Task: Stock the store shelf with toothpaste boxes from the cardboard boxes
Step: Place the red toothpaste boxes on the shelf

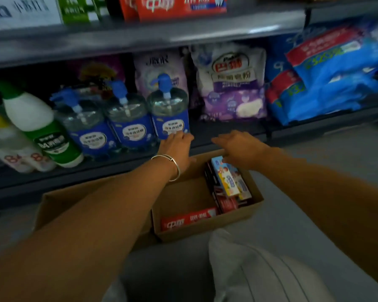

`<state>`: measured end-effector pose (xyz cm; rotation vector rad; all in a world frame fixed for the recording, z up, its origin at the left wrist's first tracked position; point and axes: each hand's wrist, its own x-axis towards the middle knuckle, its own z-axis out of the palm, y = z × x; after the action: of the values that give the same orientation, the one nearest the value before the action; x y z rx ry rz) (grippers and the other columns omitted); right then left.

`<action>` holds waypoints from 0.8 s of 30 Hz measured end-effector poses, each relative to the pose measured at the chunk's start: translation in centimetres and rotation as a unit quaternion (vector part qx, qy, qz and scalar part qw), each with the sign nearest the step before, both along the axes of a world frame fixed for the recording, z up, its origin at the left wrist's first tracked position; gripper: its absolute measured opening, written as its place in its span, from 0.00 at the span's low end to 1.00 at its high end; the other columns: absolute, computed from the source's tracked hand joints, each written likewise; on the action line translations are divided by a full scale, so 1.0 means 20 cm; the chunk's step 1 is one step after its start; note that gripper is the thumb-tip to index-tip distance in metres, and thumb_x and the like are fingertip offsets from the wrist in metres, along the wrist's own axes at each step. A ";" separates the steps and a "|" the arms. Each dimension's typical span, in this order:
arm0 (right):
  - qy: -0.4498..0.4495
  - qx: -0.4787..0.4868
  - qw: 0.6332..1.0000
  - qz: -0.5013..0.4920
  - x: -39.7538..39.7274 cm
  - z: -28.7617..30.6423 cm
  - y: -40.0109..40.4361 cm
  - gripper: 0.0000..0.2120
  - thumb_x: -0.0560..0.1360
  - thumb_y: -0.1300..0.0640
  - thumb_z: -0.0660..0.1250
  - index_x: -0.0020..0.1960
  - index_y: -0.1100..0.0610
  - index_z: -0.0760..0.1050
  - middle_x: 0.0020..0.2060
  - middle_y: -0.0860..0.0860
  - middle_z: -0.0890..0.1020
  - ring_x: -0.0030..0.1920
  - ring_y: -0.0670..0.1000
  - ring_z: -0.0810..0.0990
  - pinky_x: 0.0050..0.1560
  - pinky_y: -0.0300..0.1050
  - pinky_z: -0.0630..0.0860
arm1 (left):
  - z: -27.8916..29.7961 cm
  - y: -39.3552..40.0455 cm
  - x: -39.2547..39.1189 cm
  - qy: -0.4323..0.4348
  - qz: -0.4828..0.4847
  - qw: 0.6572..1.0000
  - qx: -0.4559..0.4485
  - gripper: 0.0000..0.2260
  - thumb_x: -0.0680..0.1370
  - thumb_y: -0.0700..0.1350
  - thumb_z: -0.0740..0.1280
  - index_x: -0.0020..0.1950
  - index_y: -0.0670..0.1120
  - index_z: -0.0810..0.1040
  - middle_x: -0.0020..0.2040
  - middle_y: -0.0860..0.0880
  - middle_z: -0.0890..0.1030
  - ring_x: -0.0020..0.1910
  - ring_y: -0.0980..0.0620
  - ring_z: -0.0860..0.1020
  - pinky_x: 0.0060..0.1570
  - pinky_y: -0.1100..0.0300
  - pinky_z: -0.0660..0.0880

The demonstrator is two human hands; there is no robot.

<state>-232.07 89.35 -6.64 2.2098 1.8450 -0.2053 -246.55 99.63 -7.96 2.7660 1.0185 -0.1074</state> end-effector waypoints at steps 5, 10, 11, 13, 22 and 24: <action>0.053 -0.028 0.998 0.018 -0.04 -0.36 0.05 0.25 0.77 0.53 0.63 0.72 0.53 0.63 0.69 0.54 0.69 0.68 0.56 0.67 0.67 0.52 0.66 | -0.35 0.03 0.01 0.072 -0.012 0.996 -0.045 0.30 0.74 0.52 0.68 0.72 0.48 0.61 0.70 0.45 0.65 0.69 0.44 0.64 0.67 0.49 0.62; 0.080 -0.106 0.991 0.018 -0.09 -0.64 0.12 0.25 0.76 0.52 0.64 0.71 0.54 0.63 0.68 0.53 0.68 0.69 0.56 0.65 0.69 0.54 0.64 | -0.62 0.05 -0.02 0.128 -0.035 0.989 -0.070 0.28 0.74 0.52 0.68 0.71 0.49 0.63 0.69 0.46 0.65 0.69 0.45 0.65 0.65 0.49 0.63; 0.079 -0.119 0.989 0.021 -0.11 -0.70 0.13 0.24 0.76 0.51 0.64 0.70 0.55 0.65 0.67 0.54 0.69 0.67 0.56 0.66 0.68 0.53 0.65 | -0.67 0.06 -0.03 0.141 -0.040 0.986 -0.081 0.29 0.74 0.53 0.68 0.71 0.49 0.63 0.68 0.46 0.66 0.68 0.45 0.65 0.65 0.50 0.63; 0.095 -0.154 0.983 0.019 -0.14 -0.79 0.15 0.21 0.76 0.51 0.65 0.67 0.58 0.69 0.65 0.56 0.70 0.64 0.55 0.71 0.64 0.49 0.69 | -0.77 0.07 -0.04 0.167 -0.046 0.980 -0.100 0.29 0.73 0.54 0.69 0.72 0.50 0.63 0.69 0.47 0.66 0.68 0.45 0.65 0.66 0.50 0.63; 0.176 -0.284 0.942 0.027 -0.23 -0.97 0.18 0.18 0.77 0.56 0.65 0.66 0.60 0.71 0.61 0.58 0.76 0.60 0.56 0.77 0.51 0.42 0.72 | -1.05 0.11 -0.07 0.215 -0.092 0.960 -0.154 0.21 0.75 0.49 0.67 0.68 0.48 0.70 0.67 0.46 0.71 0.66 0.45 0.69 0.66 0.50 0.65; 0.212 -0.293 0.932 0.023 -0.25 -1.00 0.19 0.24 0.76 0.57 0.67 0.70 0.56 0.66 0.64 0.57 0.74 0.62 0.56 0.75 0.54 0.43 0.71 | -1.11 0.12 -0.06 0.215 -0.099 0.958 -0.161 0.17 0.77 0.45 0.65 0.66 0.48 0.72 0.65 0.45 0.73 0.64 0.45 0.72 0.64 0.50 0.68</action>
<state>-237.00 93.08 -26.56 1.7837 1.7102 -1.1412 -247.75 101.99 -30.07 2.5788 0.7172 -0.8569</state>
